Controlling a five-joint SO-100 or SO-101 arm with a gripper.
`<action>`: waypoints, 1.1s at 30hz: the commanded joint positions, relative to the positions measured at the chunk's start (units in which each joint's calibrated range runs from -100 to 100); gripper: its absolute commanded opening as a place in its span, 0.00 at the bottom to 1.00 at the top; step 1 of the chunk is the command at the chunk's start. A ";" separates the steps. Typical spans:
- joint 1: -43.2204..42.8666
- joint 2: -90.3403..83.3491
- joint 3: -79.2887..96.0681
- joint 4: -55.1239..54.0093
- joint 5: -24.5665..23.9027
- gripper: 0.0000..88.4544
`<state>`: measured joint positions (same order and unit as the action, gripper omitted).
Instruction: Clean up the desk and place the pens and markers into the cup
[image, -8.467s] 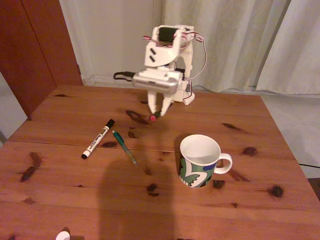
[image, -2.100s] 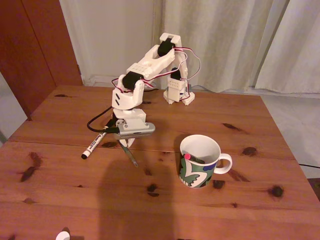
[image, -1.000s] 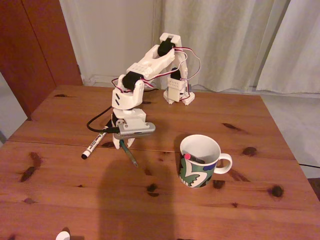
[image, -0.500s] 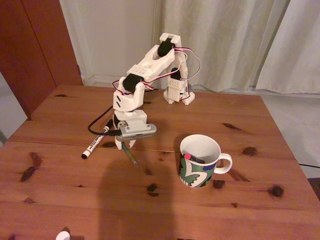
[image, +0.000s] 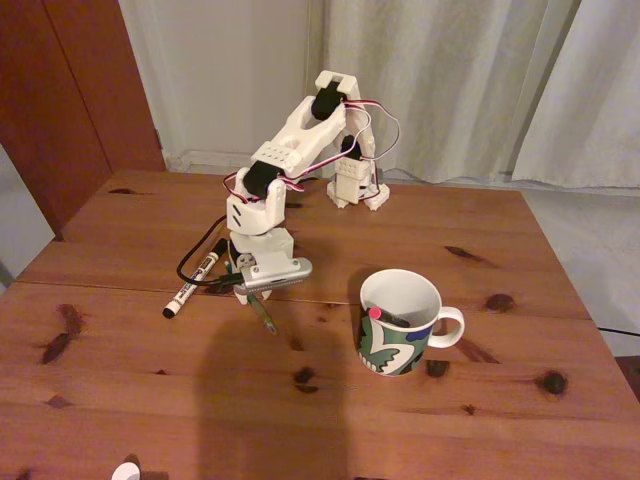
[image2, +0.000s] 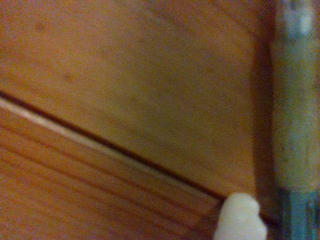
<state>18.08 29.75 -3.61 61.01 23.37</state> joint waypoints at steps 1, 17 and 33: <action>0.14 -0.49 -1.17 -0.67 0.31 0.15; 0.22 -1.07 -0.27 -4.28 -0.11 0.01; -3.64 -28.71 17.59 -1.01 -8.75 0.01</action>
<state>16.46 12.03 10.15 59.68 17.26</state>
